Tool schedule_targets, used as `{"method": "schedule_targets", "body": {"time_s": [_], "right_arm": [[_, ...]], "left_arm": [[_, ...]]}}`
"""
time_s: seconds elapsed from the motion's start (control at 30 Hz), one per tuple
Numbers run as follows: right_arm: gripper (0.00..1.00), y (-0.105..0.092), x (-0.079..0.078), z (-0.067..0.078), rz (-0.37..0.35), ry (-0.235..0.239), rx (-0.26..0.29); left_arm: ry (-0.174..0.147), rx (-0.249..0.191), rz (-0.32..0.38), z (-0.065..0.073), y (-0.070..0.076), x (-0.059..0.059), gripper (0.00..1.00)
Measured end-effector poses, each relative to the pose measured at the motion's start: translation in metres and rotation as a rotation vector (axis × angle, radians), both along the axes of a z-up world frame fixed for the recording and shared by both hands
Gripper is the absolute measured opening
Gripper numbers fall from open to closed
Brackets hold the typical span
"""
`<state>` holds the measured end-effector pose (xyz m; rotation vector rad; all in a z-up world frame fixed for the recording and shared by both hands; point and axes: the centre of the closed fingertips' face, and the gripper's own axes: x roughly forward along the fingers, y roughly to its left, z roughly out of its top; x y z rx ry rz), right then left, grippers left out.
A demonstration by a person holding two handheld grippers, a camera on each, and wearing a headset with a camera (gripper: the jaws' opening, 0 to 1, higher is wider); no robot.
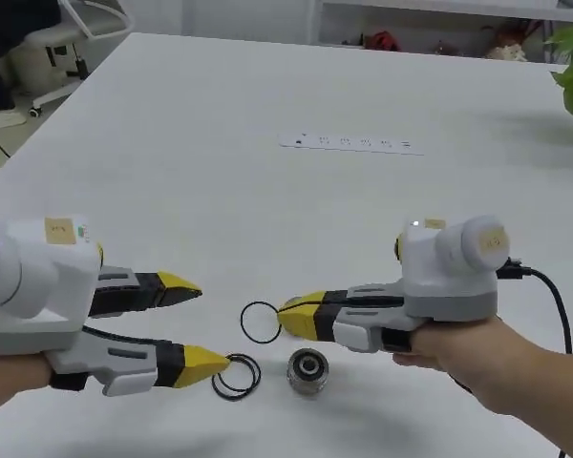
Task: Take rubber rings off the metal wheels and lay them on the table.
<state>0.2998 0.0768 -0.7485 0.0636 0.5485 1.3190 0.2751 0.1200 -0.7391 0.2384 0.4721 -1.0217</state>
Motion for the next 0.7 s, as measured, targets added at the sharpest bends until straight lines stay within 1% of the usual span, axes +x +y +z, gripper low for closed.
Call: {"method": "schedule_targets", "body": {"time_s": [0.3, 0.47, 0.7], "right_arm": [[0.00, 0.007, -0.011, -0.005, 0.039, 0.016, -0.007], [0.00, 0.011, -0.016, -0.008, 0.056, 0.025, -0.008], [0.00, 0.016, -0.024, -0.012, 0.082, 0.044, -0.014]], "left_arm": [[0.012, -0.003, 0.008, -0.004, 0.003, -0.007, 0.51], [0.014, 0.004, 0.009, -0.006, 0.004, -0.011, 0.52], [0.019, 0.004, 0.019, -0.008, 0.008, -0.014, 0.52]]}}
